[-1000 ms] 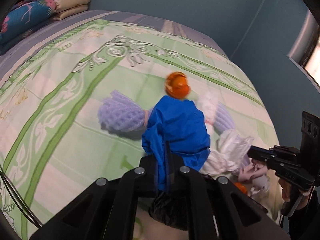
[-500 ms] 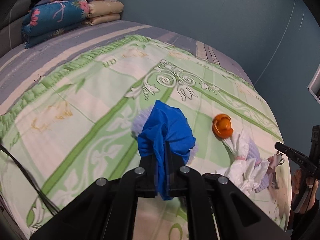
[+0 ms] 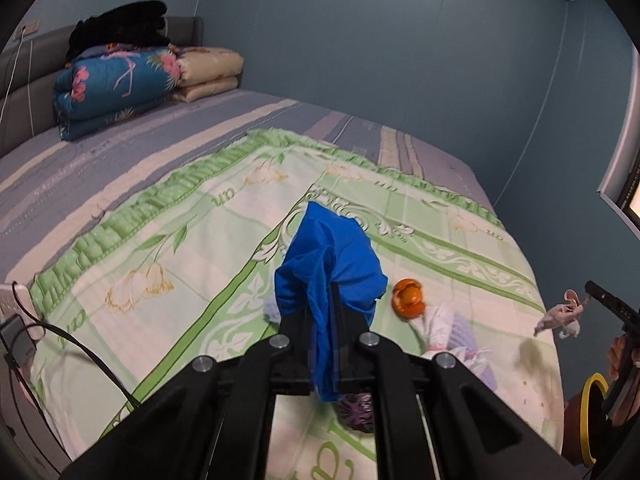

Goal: Collect trash
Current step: 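Carry the blue bag and pink cloth with both tools to the yellow bin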

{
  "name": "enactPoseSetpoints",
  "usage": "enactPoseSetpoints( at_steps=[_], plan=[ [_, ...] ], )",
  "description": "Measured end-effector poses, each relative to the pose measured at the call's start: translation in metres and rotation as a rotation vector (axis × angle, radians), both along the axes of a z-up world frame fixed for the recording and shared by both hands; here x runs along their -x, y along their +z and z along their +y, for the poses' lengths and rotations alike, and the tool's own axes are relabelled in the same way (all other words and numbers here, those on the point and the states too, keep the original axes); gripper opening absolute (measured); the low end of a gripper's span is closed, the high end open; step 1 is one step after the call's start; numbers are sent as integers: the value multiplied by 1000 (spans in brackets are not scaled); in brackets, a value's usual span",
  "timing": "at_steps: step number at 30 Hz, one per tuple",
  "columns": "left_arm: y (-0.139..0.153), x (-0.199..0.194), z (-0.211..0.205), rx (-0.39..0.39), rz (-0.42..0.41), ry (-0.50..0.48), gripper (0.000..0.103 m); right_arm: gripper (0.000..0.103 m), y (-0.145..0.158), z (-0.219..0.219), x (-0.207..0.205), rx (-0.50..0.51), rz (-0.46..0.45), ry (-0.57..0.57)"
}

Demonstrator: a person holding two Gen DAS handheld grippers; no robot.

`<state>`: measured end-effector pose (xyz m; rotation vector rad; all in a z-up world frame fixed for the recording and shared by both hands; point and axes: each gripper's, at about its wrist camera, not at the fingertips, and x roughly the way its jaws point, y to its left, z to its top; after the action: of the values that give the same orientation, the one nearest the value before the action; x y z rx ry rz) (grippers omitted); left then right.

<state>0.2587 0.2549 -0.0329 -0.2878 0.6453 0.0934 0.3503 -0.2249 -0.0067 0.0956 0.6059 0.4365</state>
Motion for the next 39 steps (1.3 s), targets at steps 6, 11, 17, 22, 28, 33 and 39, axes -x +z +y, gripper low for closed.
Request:
enactPoseSetpoints(
  at_steps=[6, 11, 17, 22, 28, 33, 39],
  plan=[
    [42, 18, -44, -16, -75, -78, 4, 1, 34, -45, 38, -6, -64, -53],
    [64, 30, -92, -8, -115, -166, 4, 1, 50, -82, 73, 0, -96, -90],
    [75, 37, -160, -2, -137, -296, 4, 1, 61, -131, 114, -11, -124, -157],
    [72, 40, -226, 26, -134, -425, 4, 1, 64, -170, 148, -22, -132, -215],
    [62, 39, -299, 43, -111, -569, 4, 1, 65, -216, 183, -11, -131, -294],
    [51, 38, -354, 46, -90, -677, 4, 1, 59, -253, 204, 7, -120, -368],
    [36, 36, -407, 50, -61, -772, 4, 1, 46, -290, 226, 10, -99, -439]
  ],
)
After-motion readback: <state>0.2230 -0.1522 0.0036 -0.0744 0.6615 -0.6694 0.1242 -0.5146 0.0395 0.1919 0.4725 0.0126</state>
